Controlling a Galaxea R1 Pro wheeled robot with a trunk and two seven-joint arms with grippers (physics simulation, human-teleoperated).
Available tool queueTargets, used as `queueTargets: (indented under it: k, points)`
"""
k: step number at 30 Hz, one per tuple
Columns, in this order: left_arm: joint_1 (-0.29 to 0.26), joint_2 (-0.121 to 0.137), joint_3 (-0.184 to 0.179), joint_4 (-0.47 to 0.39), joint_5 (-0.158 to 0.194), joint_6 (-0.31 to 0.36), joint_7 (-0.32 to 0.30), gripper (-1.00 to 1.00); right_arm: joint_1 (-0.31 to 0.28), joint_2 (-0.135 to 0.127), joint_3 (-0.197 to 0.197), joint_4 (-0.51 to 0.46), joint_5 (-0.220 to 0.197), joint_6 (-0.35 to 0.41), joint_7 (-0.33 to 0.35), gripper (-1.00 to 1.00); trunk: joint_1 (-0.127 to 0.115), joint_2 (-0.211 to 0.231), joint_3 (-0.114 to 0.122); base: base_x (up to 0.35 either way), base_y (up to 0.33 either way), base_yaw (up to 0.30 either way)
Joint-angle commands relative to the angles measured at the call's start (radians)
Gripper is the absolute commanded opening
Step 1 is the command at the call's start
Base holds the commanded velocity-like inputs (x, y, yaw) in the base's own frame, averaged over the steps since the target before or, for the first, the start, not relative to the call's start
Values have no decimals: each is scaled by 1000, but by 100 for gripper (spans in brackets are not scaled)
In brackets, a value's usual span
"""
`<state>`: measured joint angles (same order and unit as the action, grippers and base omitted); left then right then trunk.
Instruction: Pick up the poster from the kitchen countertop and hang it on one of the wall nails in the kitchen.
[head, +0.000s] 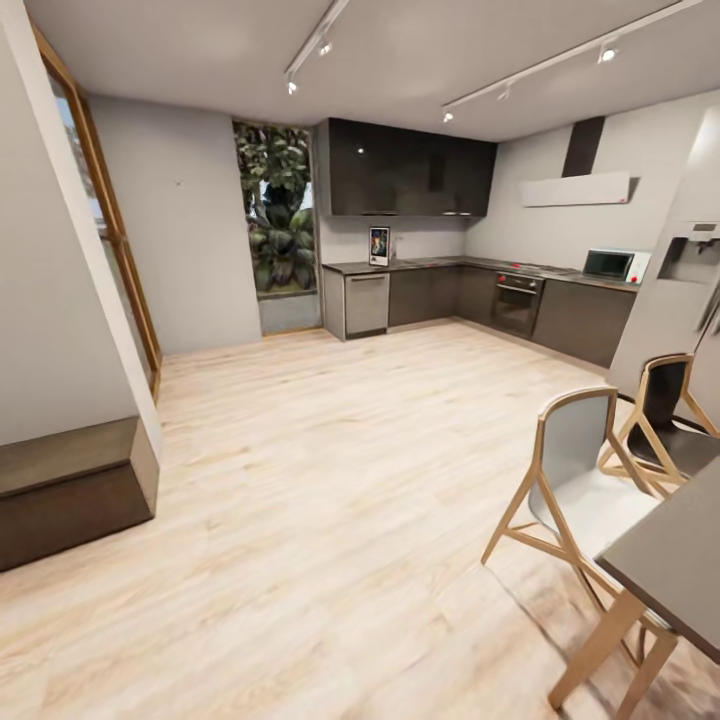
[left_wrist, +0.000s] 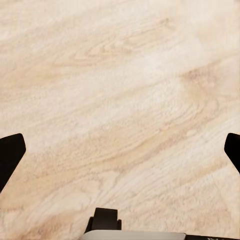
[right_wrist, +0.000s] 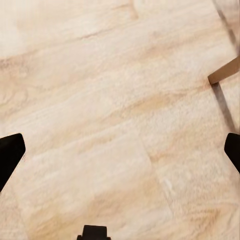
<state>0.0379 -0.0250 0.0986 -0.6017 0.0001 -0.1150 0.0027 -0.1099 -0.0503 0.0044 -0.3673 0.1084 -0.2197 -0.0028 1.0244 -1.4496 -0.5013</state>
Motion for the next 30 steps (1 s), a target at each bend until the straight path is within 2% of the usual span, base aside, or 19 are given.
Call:
queueTargets:
  k: [1, 30]
  points:
    - [0, -1, 3, -1, 0, -2, 0, 100, -1, -1, 0, 1, 8, -3, 0, 100, 1, 0, -1, 335, 75, 0]
    - [0, -1, 3, -1, 0, -2, 0, 100, -1, -2, 0, 1, 8, -3, 0, 100, 1, 0, -1, 335, 75, 0]
